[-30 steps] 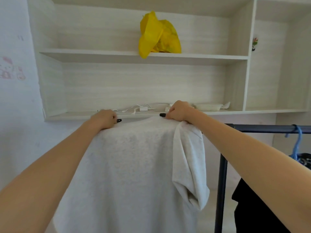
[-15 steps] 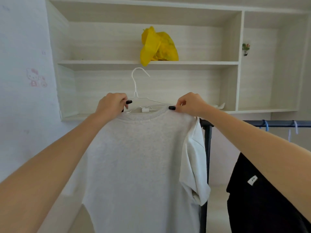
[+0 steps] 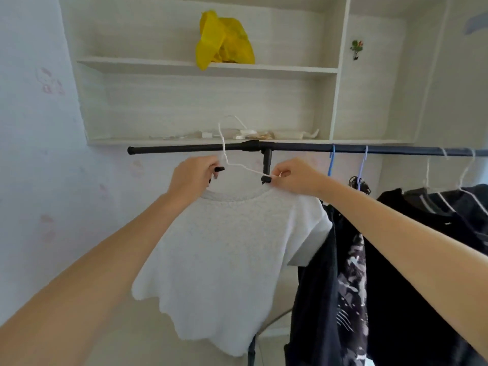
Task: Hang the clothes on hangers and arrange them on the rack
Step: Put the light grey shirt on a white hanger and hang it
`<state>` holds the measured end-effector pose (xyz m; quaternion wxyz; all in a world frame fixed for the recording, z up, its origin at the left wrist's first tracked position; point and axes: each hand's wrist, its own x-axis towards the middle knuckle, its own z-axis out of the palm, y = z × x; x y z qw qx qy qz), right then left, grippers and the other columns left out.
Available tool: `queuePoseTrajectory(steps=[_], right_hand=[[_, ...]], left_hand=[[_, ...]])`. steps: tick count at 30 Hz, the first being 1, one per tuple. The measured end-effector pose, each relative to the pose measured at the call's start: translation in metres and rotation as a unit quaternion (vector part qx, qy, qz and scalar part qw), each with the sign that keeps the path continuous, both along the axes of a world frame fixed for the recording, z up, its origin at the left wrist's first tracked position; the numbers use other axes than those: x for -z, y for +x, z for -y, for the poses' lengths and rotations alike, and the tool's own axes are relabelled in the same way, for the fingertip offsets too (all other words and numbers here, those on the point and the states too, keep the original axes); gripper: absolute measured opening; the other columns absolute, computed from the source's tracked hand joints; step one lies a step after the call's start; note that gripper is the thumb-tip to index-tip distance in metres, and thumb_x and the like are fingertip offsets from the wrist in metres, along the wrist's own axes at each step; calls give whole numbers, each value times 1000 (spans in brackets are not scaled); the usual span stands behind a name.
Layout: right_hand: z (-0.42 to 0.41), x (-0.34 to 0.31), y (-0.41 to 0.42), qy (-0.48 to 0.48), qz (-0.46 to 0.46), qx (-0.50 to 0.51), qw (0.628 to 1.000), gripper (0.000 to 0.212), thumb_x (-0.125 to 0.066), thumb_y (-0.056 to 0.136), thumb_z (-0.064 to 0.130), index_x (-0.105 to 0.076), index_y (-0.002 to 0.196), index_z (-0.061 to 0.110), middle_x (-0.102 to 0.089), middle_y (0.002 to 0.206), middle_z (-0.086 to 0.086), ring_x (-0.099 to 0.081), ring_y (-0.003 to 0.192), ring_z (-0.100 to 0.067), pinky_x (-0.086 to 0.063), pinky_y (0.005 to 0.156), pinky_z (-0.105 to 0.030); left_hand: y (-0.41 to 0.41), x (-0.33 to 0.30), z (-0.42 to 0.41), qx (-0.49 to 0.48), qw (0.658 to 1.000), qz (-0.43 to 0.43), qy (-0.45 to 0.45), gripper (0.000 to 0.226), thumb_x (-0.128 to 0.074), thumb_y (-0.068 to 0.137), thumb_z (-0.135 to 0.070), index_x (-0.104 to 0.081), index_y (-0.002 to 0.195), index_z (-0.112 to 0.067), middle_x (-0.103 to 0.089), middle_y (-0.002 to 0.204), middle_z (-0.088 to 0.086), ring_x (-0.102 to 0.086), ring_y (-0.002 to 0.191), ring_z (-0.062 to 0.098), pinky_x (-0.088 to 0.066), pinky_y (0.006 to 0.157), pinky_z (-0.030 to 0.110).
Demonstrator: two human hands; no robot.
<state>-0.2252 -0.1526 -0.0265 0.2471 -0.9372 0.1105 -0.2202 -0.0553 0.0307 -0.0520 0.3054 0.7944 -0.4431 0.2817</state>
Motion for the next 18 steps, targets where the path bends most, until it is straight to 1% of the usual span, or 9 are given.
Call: queuePoseTrajectory(steps=[3,6,8,10,11,13,15,17,18], right_hand=[[-6,9,-38,64,-41,-8,997,20,-68,86,29,-70,83,9,-54,65,3,-47,57,-9,-38,53,-18],[-11,9,-71,125,-84,-24,988,16,-64,87,24,-71,84,10,-60,71,1,-55,64,-12,-46,56,-20],[-11,11,-86,184,-93,-50,977,17,-63,88,22,-68,79,9,-56,68,-3,-52,61,-15,-43,53,-25],[-11,17,-94,245,-96,-65,963,20,-63,88,18,-64,69,11,-51,62,-3,-46,53,-15,-35,47,-26],[-9,19,-98,269,-95,-66,956,24,-63,87,16,-62,63,13,-49,59,-2,-44,50,-14,-33,45,-24],[-5,26,-99,299,-97,-57,948,32,-65,84,13,-59,53,16,-49,57,-1,-42,49,-13,-34,46,-21],[2,31,-101,318,-93,-25,943,38,-67,82,11,-56,47,17,-46,54,-1,-39,45,-12,-35,42,-20],[9,37,-102,327,-99,3,940,35,-70,80,11,-55,49,13,-46,51,-1,-39,41,-12,-34,39,-18],[13,39,-102,325,-107,19,939,29,-73,78,13,-56,55,9,-48,54,-4,-42,43,-14,-36,42,-18]], left_hand=[[-32,9,12,46,998,-33,0,29,-44,96,-16,-58,71,-15,-64,67,0,-60,61,16,-45,59,29],[-55,14,28,86,995,-56,14,26,-46,97,-13,-59,74,-10,-69,74,-3,-66,71,11,-51,70,29],[-67,19,41,104,992,-64,20,26,-46,97,-13,-55,72,-12,-72,78,-4,-66,74,9,-52,72,30],[-76,27,55,115,990,-69,35,26,-48,96,-12,-52,70,-15,-73,80,-4,-63,67,9,-48,66,29],[-82,31,63,124,989,-75,43,25,-49,95,-12,-53,71,-12,-72,77,-5,-59,61,9,-45,62,29],[-89,39,76,132,985,-93,61,25,-50,96,-16,-57,73,-8,-65,67,-7,-52,55,14,-41,58,30],[-94,44,89,127,983,-101,83,35,-49,96,-15,-52,62,-21,-53,57,-7,-46,54,18,-37,55,29],[-96,48,100,114,983,-100,104,46,-46,94,-11,-42,53,-29,-44,52,-8,-41,50,13,-31,51,24],[-97,49,105,112,981,-106,116,46,-44,93,-8,-42,52,-28,-44,52,-9,-42,50,11,-31,51,23]])
